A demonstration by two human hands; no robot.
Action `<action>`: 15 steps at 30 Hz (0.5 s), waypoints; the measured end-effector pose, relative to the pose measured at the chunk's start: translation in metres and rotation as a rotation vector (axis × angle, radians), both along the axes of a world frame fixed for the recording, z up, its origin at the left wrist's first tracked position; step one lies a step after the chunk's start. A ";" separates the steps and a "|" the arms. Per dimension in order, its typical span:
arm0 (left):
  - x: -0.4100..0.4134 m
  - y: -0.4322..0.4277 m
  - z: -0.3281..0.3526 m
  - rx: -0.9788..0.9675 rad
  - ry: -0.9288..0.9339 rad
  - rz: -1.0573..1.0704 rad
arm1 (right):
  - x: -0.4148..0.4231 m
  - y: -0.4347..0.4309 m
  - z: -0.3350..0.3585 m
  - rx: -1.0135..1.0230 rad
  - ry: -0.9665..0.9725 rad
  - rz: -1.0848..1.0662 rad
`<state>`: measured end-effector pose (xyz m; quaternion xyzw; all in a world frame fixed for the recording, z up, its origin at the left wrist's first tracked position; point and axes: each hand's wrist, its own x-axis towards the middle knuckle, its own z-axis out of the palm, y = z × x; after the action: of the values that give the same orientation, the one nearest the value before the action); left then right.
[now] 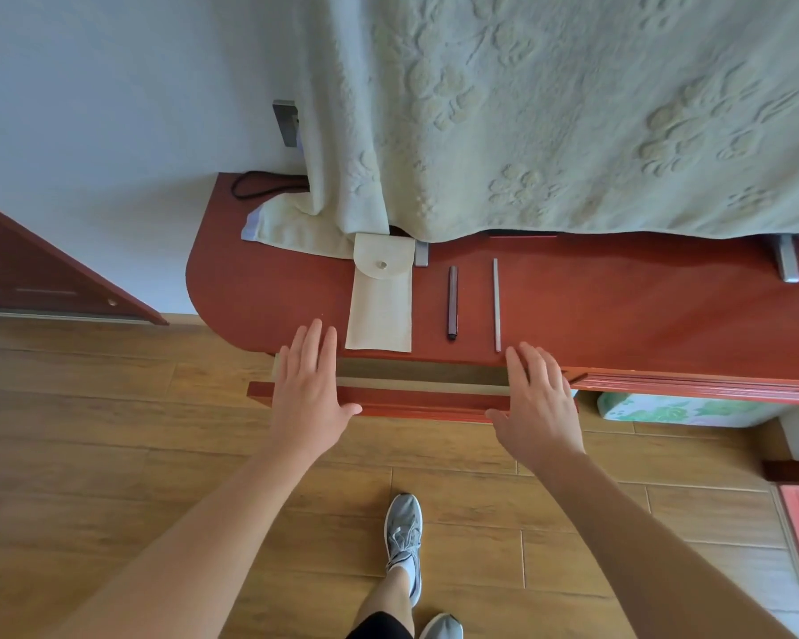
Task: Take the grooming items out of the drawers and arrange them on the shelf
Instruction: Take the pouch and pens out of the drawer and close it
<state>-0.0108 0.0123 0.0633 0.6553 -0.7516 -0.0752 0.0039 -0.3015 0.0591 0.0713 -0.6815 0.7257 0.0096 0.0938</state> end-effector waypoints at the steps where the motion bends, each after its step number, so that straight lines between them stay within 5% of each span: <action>1: 0.003 -0.004 0.000 0.032 -0.025 -0.011 | -0.001 -0.002 0.002 0.026 0.023 0.015; 8: 0.008 -0.012 0.002 0.082 -0.028 -0.040 | -0.005 -0.010 0.004 0.127 0.017 0.024; 15: 0.008 -0.017 -0.002 -0.020 0.031 0.000 | -0.005 -0.015 -0.004 0.000 -0.027 -0.021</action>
<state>-0.0026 -0.0049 0.0613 0.6541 -0.7521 -0.0778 0.0219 -0.3062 0.0436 0.0673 -0.6738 0.7316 -0.0003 0.1037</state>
